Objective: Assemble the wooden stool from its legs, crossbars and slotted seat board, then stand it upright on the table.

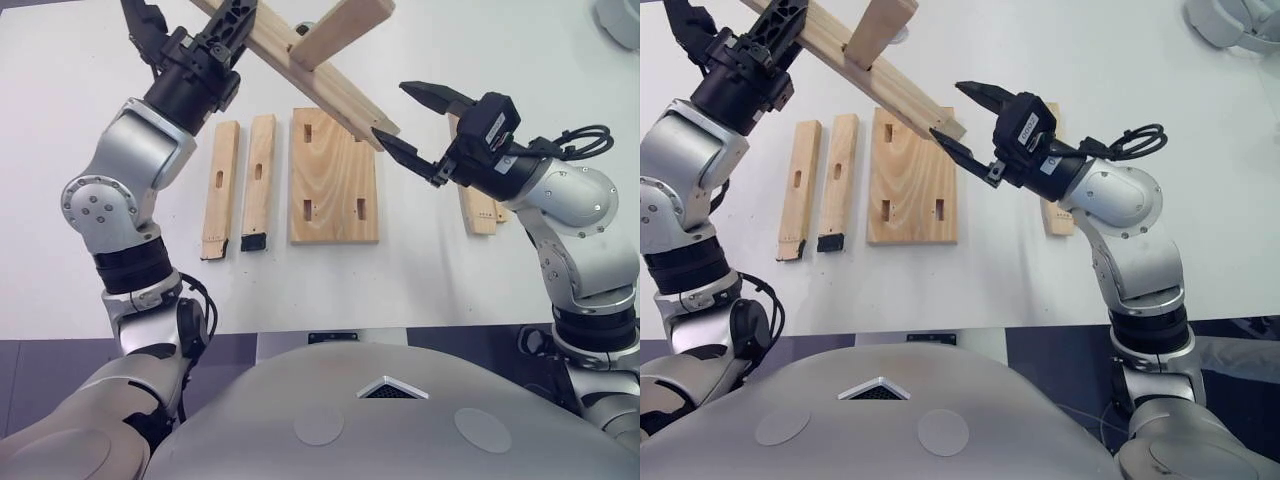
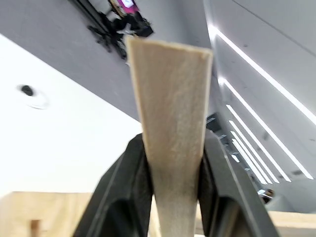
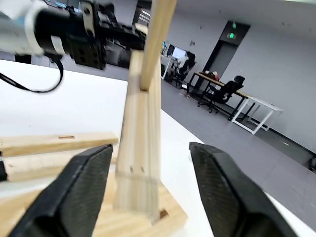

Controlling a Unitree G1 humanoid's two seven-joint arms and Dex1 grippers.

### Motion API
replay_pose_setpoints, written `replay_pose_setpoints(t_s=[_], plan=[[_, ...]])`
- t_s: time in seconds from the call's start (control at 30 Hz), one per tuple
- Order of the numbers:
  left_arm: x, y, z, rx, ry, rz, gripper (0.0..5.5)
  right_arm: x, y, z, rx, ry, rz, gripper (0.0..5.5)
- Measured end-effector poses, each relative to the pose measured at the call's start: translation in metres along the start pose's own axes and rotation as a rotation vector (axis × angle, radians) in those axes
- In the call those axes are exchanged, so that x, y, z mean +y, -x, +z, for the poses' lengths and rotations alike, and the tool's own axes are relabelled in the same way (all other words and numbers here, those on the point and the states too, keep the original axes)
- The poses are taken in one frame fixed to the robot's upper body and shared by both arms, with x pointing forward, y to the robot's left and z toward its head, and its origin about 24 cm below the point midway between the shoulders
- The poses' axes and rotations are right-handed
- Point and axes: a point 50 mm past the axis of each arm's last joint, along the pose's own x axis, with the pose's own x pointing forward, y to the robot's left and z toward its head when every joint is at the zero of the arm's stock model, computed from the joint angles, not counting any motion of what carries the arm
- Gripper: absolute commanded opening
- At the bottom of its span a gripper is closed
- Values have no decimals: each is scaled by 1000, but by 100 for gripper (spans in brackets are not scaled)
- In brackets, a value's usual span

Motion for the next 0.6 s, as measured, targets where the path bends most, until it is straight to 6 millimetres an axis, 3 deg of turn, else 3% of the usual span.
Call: replay_pose_setpoints(t_s=[0.13, 0.23, 0.3, 0.4, 0.5, 0.6], plan=[[-13, 11, 23, -73, -172, 143, 102, 7, 21, -40, 175, -20, -68, 356], [-33, 15, 27, -95, -359, 238, 102, 18, 22, -45, 169, -65, 8, 356], [-52, 14, 14, -55, -516, 254, 102, 24, 18, -54, 179, -116, 46, 356], [-71, 23, 1, -11, -740, 248, 102, 16, 10, -58, 168, -110, 23, 356], [-66, 28, -3, 25, -793, 276, 102, 21, -1, -57, 113, -128, 41, 356], [-65, 29, -2, 16, -784, 279, 102, 35, -5, -53, 58, -214, 170, 356]])
